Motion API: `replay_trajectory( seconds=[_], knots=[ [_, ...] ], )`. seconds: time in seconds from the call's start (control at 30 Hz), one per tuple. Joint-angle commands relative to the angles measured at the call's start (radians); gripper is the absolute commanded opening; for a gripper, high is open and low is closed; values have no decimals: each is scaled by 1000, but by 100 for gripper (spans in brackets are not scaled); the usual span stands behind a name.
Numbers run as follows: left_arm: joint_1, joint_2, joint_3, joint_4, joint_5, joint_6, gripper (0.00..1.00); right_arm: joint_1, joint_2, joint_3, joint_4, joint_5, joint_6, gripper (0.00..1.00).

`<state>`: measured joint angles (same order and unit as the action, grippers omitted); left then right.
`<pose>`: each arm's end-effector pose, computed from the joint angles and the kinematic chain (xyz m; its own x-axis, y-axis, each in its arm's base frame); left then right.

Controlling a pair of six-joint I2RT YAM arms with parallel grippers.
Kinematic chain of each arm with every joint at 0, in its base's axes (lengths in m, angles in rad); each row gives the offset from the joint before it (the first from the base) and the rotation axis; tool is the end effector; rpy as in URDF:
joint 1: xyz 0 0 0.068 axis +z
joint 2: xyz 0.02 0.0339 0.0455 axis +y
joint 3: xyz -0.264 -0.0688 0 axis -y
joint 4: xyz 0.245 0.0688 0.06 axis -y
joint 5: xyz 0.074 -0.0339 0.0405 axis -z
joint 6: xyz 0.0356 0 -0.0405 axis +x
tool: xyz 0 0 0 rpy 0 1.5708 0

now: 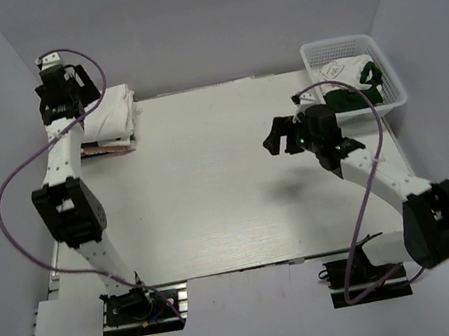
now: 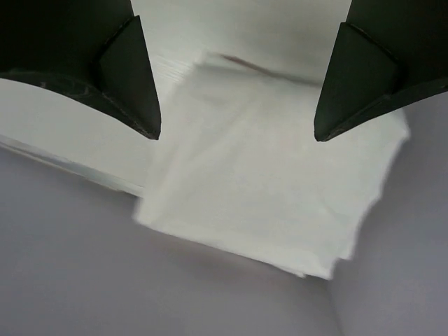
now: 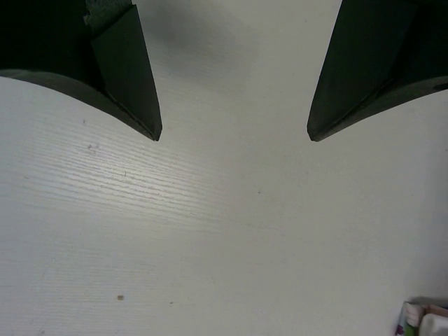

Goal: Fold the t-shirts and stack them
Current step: Put the neatly folded tshirt into the corner of the board with the left arm

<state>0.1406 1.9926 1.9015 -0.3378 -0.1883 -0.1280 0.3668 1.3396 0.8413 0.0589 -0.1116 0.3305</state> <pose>0.4710 0.0734 0.3465 -0.3693 -0.1789 -0.9119 -0.3563 0.9336 -0.0389 0.2808 0.1121 0.2596 -0.5218 0.1450 -0.8407 -0.2972 0.8928 0.3385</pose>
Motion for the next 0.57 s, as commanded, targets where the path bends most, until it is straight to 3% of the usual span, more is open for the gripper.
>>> replay_trajectory(
  seconds=[0.0,0.17,0.27,0.47,0.53],
  knots=[
    [-65,-315,-280,20,238,-283,100,-2,-161,-99,64,21,56,90],
    [-174,-688,-854,201,357,-439,100,-3,-323,-205,4,67,96,90],
    [-220,-882,-1087,267,564,-521,100,0,-408,-278,-1,66,119,90],
    [-260,-1093,-1245,28,474,-533,100,-2,-522,-419,10,88,159,90],
    [-260,-1166,-1245,16,451,-533,100,-3,-566,-445,18,104,163,90]
  ],
)
